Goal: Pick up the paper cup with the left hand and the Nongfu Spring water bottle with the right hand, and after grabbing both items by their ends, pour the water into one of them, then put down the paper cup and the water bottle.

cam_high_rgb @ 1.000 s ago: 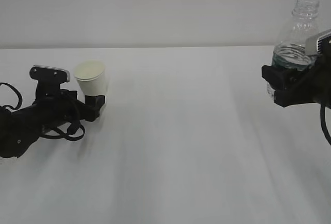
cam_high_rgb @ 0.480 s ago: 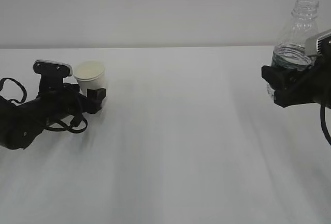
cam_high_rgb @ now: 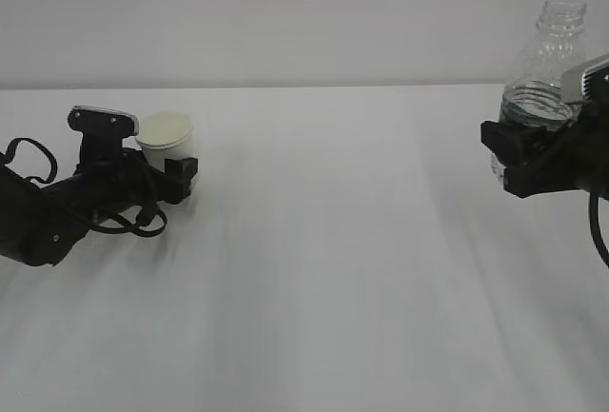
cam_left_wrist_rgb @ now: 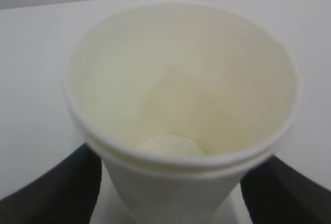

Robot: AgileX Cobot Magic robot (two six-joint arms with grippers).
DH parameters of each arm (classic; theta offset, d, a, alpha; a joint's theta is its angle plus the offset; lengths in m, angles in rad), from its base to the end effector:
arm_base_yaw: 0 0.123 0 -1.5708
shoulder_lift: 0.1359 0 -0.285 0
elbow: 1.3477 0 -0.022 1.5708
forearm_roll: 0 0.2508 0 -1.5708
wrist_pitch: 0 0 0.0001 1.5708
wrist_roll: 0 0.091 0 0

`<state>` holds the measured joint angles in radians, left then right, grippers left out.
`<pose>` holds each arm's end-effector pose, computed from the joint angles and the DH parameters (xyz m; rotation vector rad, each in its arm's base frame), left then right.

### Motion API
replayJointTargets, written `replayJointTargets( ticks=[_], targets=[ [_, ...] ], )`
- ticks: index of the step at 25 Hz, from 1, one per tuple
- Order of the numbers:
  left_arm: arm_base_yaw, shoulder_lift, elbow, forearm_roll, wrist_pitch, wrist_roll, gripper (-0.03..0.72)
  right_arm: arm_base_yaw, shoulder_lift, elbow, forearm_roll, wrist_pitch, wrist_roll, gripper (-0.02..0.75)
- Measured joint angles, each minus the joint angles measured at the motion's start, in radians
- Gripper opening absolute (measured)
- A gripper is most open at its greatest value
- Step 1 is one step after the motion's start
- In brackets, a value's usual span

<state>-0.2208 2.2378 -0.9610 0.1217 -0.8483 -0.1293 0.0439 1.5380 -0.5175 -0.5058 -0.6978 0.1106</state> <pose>0.3924 -0.0966 0.0656 0.2268 1.9100 -0.2685 0.2774 0.0405 0.1924 -0.5213 1.7831 0.1248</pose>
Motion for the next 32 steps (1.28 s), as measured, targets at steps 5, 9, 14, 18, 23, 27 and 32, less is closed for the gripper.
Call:
replayJointTargets(
  ticks=[5, 9, 14, 18, 23, 27, 32],
  targets=[
    [0.030, 0.001, -0.009, -0.012, 0.000, 0.000, 0.590, 0.000, 0.000, 0.000, -0.002, 0.000, 0.000, 0.447],
    [0.052, 0.001, -0.009, -0.019, 0.000, 0.000, 0.589, 0.000, 0.000, 0.000, -0.004, 0.000, 0.000, 0.447],
    [0.056, 0.001, -0.009, -0.017, 0.000, 0.000, 0.587, 0.000, 0.000, 0.000, -0.004, 0.000, 0.004, 0.447],
    [0.056, 0.013, -0.009, -0.017, -0.024, 0.000, 0.586, 0.000, 0.000, 0.000, -0.007, 0.000, 0.012, 0.447],
    [0.056, 0.042, -0.017, -0.017, -0.037, 0.000, 0.585, 0.000, 0.000, 0.000, -0.027, 0.000, 0.018, 0.447],
    [0.056, 0.077, -0.064, -0.017, -0.042, 0.000, 0.579, 0.000, 0.000, 0.000, -0.036, 0.000, 0.022, 0.447],
    [0.056, 0.100, -0.108, -0.017, -0.039, 0.000, 0.578, 0.000, 0.000, 0.000, -0.038, 0.000, 0.022, 0.447]
  ],
)
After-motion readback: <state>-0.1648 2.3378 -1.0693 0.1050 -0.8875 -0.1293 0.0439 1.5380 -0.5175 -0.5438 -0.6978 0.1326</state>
